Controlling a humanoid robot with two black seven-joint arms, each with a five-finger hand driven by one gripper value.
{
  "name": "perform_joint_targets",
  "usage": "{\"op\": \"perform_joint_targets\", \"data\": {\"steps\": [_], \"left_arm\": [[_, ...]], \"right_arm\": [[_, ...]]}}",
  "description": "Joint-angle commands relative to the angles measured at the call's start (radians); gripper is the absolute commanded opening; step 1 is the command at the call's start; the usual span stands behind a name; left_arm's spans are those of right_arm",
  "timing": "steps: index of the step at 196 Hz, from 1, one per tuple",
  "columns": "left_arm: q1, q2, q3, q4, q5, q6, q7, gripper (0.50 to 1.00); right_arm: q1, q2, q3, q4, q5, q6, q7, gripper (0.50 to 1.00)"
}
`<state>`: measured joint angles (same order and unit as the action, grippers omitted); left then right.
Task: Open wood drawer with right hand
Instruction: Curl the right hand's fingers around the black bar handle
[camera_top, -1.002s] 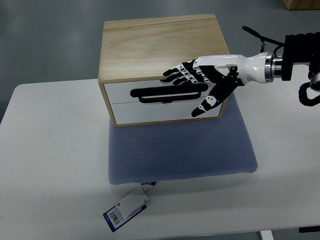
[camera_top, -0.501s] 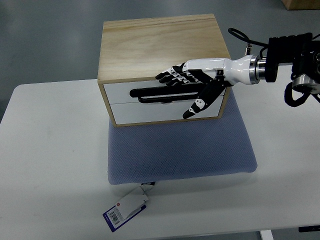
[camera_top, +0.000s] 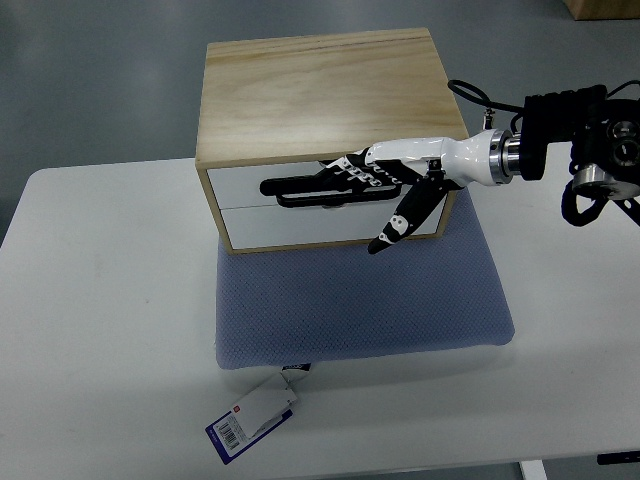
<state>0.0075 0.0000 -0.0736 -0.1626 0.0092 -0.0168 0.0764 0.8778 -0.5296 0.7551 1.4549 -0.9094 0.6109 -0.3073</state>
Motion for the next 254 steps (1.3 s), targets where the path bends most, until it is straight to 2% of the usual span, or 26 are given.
{"op": "perform_joint_targets", "data": {"steps": [1,208,254], "left_arm": [[0.000,0.000,0.000,0.000,0.000,0.000,0.000,1.000],[0.000,0.000,0.000,0.000,0.000,0.000,0.000,1.000],[0.000,0.000,0.000,0.000,0.000,0.000,0.000,1.000]], "right_arm": [[0.001,-0.001,0.003,-0.002,0.001,0.000,-0.001,0.950],[0.023,0.010,0.001,-0.010,0.001,0.000,0.001,0.950],[0.017,0.026,-0.002,-0.064,-0.003,0.000,-0.001,0.950]]}}
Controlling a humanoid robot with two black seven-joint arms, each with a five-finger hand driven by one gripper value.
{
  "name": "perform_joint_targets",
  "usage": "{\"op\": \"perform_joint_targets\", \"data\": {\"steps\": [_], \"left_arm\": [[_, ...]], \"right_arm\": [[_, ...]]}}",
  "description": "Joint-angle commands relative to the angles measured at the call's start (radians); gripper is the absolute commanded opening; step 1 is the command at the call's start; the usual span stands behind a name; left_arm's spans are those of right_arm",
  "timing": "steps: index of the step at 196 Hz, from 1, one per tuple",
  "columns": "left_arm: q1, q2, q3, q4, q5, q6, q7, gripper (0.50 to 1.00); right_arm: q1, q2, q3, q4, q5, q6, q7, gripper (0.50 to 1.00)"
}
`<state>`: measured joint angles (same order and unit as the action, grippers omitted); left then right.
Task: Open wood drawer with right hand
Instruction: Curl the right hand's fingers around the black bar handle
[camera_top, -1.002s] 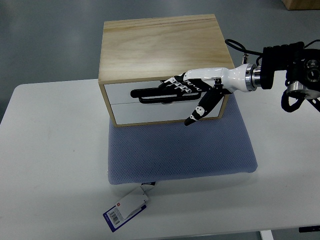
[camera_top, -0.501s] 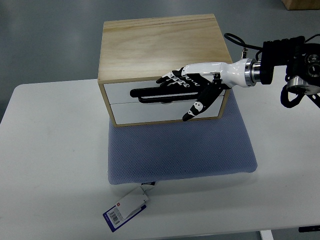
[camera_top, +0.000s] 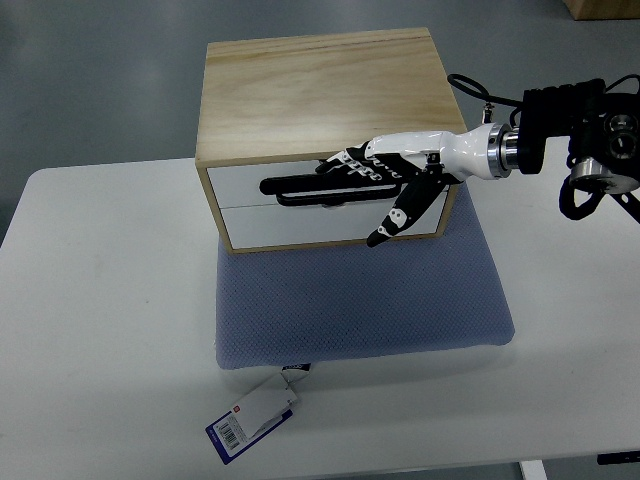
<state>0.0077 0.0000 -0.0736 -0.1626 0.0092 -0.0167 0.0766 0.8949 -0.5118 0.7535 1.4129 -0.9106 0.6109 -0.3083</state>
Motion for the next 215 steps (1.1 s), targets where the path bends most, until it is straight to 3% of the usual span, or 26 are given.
{"op": "perform_joint_targets", "data": {"steps": [1,215], "left_arm": [[0.000,0.000,0.000,0.000,0.000,0.000,0.000,1.000],[0.000,0.000,0.000,0.000,0.000,0.000,0.000,1.000]], "right_arm": [[-0.001,0.009,0.000,-0.023,-0.002,0.000,0.000,0.950],[-0.017,0.018,-0.022,-0.008,-0.010,0.000,0.000,0.950]]}}
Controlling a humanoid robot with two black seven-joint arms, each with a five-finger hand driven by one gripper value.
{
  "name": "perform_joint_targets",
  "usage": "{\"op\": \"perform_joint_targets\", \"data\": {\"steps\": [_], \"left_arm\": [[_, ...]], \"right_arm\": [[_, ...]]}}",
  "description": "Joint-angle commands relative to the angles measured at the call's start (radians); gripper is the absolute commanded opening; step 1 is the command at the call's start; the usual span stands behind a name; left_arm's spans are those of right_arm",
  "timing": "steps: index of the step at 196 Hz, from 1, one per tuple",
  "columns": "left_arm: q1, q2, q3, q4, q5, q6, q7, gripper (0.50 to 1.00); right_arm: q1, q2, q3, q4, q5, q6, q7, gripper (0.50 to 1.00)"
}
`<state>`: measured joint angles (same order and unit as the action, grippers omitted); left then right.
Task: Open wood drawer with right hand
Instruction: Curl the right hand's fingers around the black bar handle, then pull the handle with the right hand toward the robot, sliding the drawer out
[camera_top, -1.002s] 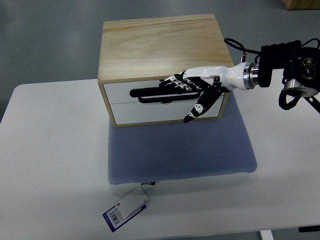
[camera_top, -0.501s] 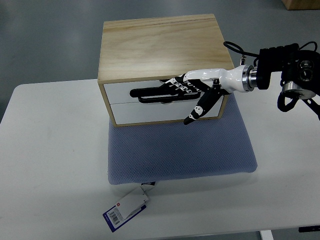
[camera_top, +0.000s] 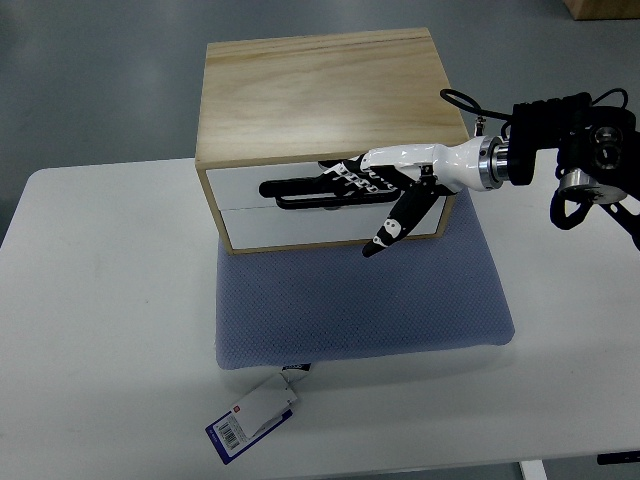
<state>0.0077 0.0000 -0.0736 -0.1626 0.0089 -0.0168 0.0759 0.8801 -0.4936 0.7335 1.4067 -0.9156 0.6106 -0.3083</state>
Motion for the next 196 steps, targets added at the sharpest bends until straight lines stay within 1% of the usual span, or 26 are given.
{"op": "perform_joint_targets", "data": {"steps": [1,196], "left_arm": [[0.000,0.000,0.000,0.000,0.000,0.000,0.001,1.000],[0.000,0.000,0.000,0.000,0.000,0.000,0.001,1.000]], "right_arm": [[-0.003,0.000,-0.002,-0.002,-0.005,0.000,0.000,0.950],[-0.004,-0.006,-0.034,0.012,-0.005,0.000,0.000,0.952]]}}
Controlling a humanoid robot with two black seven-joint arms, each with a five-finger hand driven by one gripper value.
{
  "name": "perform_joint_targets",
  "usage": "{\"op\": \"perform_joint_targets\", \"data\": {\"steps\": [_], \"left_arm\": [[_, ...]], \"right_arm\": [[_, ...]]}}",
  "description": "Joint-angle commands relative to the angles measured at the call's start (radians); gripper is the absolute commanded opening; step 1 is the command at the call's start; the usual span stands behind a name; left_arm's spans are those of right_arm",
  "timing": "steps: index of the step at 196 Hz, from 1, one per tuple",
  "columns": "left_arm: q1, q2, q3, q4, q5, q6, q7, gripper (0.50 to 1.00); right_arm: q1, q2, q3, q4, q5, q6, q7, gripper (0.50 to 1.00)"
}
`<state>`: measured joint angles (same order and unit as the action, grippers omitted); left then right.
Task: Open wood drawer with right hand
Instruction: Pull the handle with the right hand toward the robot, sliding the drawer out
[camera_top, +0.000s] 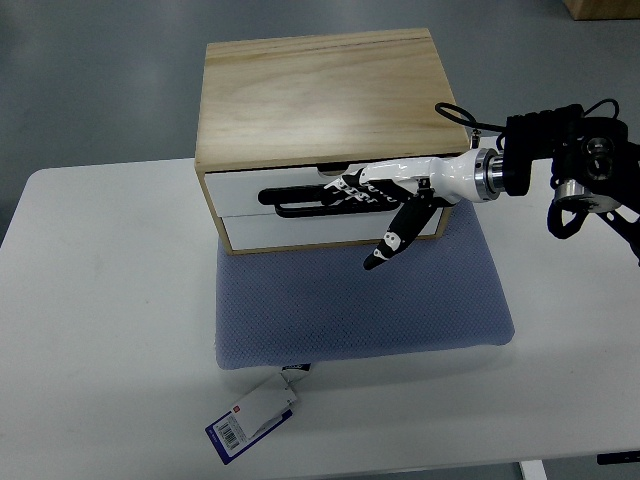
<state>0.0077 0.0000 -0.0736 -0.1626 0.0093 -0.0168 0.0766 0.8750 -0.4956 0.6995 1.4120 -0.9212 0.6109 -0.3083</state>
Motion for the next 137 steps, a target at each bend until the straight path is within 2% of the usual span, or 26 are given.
{"op": "perform_joint_targets", "data": {"steps": [1,137], "left_arm": [[0.000,0.000,0.000,0.000,0.000,0.000,0.000,1.000],[0.000,0.000,0.000,0.000,0.000,0.000,0.000,1.000]], "right_arm": [[0.001,-0.005,0.000,0.007,0.001,0.000,0.000,0.952],[0.001,-0.061,-0.015,0.082,0.013,0.000,0.000,0.950]]}}
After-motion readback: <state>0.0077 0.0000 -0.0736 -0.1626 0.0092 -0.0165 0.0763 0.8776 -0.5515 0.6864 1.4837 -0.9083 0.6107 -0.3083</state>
